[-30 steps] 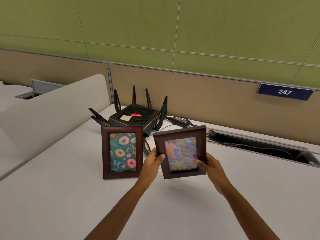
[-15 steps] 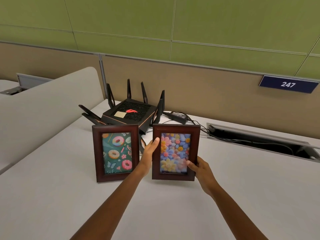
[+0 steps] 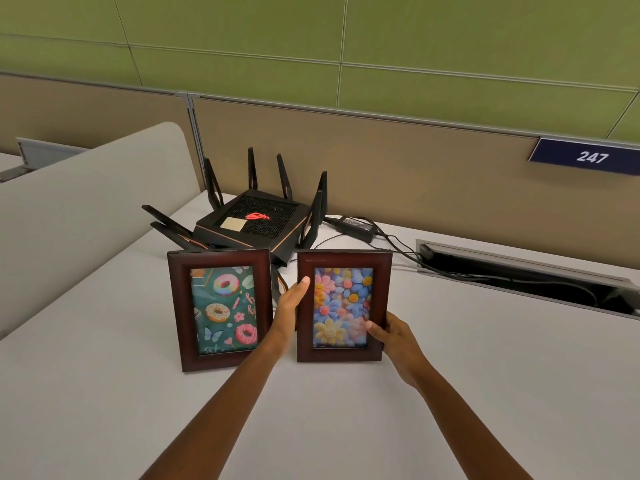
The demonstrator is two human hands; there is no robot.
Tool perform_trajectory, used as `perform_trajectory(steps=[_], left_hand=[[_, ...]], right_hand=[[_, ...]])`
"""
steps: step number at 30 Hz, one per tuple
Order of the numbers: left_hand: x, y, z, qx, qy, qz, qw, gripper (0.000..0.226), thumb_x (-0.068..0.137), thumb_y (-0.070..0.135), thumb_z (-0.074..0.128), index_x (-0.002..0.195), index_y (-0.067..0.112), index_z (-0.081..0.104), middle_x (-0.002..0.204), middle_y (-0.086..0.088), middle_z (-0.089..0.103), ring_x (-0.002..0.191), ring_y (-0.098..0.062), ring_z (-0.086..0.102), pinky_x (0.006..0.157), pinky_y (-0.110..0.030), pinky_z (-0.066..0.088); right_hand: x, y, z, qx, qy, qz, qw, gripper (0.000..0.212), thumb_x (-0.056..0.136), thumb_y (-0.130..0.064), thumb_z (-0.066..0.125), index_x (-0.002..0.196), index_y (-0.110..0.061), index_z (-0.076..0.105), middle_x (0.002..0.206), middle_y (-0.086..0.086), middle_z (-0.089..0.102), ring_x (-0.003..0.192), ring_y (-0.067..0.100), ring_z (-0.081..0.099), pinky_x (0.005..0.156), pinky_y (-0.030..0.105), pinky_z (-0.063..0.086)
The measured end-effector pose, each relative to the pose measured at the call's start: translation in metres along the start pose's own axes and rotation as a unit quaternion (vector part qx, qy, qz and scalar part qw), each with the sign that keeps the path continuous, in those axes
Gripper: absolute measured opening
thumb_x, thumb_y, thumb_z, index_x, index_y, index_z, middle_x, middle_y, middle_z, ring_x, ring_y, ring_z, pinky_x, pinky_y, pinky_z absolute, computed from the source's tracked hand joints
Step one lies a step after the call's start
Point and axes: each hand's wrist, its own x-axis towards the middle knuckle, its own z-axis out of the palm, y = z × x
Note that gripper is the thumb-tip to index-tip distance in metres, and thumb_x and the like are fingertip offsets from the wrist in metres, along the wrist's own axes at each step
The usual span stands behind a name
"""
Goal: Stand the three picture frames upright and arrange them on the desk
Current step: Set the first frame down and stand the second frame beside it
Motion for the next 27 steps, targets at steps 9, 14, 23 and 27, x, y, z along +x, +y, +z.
perform_trajectory(steps=[9, 14, 23, 27], left_hand=[[-0.004, -0.001, 0.008, 0.025, 0.029, 0.017, 0.999, 0.026, 0.094, 0.027, 0.037, 0.111, 0.019, 0.055, 0.102, -0.002, 0.066, 0.093, -0.014, 0.065, 0.066, -0.016, 0.056], [-0.021, -0.002, 0.024, 0.162, 0.125, 0.105, 0.973, 0.039, 0.093, 0.021, 0.043, 0.131, 0.015, 0.033, 0.135, -0.011, 0.043, 0.124, -0.023, 0.045, 0.089, -0.026, 0.051], [-0.081, -0.014, 0.076, 0.426, 0.108, 0.346, 0.829, 0.059, 0.088, 0.028, 0.042, 0.14, 0.02, 0.015, 0.151, -0.004, 0.006, 0.141, -0.025, 0.013, 0.104, -0.049, 0.037], [-0.099, -0.04, 0.112, 0.495, 0.039, 0.346, 0.796, 0.054, 0.088, 0.03, 0.044, 0.137, 0.019, 0.024, 0.153, -0.006, 0.015, 0.14, -0.02, 0.014, 0.104, -0.041, 0.028]], right_hand=[[0.0, -0.001, -0.001, -0.045, -0.002, -0.011, 0.999, 0.04, 0.09, -0.019, 0.05, 0.129, -0.012, 0.042, 0.124, 0.004, 0.055, 0.103, 0.015, 0.054, 0.087, 0.029, 0.047], [-0.011, 0.001, -0.009, -0.078, 0.027, -0.014, 0.997, 0.055, 0.085, -0.017, 0.06, 0.132, -0.015, 0.032, 0.132, 0.014, 0.049, 0.108, 0.023, 0.054, 0.089, 0.034, 0.047], [-0.062, 0.026, -0.058, -0.196, 0.142, -0.045, 0.969, 0.051, 0.085, -0.016, 0.06, 0.131, -0.011, 0.04, 0.135, 0.016, 0.047, 0.119, 0.028, 0.049, 0.091, 0.028, 0.037], [-0.092, 0.036, -0.093, -0.305, 0.178, -0.06, 0.934, 0.042, 0.088, -0.014, 0.055, 0.129, -0.008, 0.045, 0.132, 0.014, 0.049, 0.121, 0.024, 0.046, 0.099, 0.027, 0.034]])
